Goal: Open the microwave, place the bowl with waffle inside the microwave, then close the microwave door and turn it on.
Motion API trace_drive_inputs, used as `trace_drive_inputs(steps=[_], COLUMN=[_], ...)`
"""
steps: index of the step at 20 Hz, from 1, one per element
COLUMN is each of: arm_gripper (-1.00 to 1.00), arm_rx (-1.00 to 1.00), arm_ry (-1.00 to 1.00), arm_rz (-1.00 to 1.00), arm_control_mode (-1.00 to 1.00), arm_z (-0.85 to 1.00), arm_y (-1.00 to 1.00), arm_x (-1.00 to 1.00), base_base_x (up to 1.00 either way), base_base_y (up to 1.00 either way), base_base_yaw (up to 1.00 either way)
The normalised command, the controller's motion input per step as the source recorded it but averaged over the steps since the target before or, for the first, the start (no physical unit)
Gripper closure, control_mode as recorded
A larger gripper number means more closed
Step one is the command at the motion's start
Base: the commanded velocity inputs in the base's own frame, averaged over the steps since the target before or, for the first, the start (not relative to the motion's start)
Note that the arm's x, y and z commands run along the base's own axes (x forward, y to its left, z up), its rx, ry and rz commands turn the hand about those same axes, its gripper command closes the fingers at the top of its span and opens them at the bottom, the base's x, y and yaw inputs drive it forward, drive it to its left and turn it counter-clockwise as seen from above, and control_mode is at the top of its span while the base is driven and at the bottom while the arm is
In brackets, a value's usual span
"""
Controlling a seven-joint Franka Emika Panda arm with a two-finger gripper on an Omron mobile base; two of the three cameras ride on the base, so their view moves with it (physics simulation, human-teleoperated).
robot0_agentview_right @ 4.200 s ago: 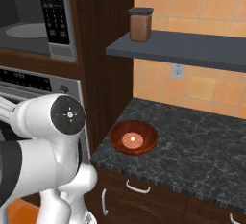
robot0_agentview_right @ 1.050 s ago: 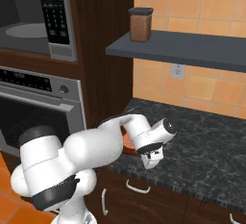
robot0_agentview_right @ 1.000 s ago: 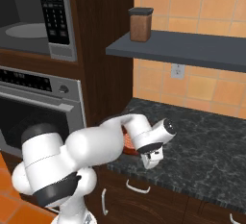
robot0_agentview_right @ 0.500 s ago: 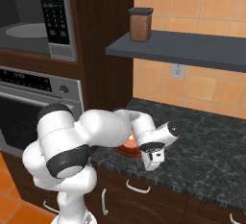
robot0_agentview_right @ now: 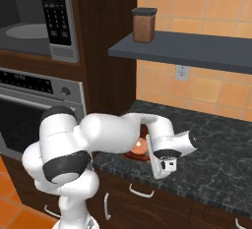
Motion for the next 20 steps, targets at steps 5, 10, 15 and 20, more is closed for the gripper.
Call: trace_drive_inputs(steps=[5,10,15,20], arm_gripper=[1.0,1.0,1.0,1.0], arm_rx=[0.0,0.0,0.0,0.0], arm_ry=[-0.35,-0.38,-0.23,-0.03], arm_rz=[-0.02,-0.04,-0.06,-0.05], arm_control_mode=[-1.0,-1.0,-1.0,-1.0], arm_z=[0.2,0.69,0.76,0.78], arm_y=[0.0,0.0,0.0,0.09], arm_x=[-0.7,-0.52,-0.52,-0.48], base_base_x=[0.0,0.0,0.0,0.0], base_base_y=[0.0,0.0,0.0,0.0], base_base_yaw=[0.0,0.0,0.0,0.0])
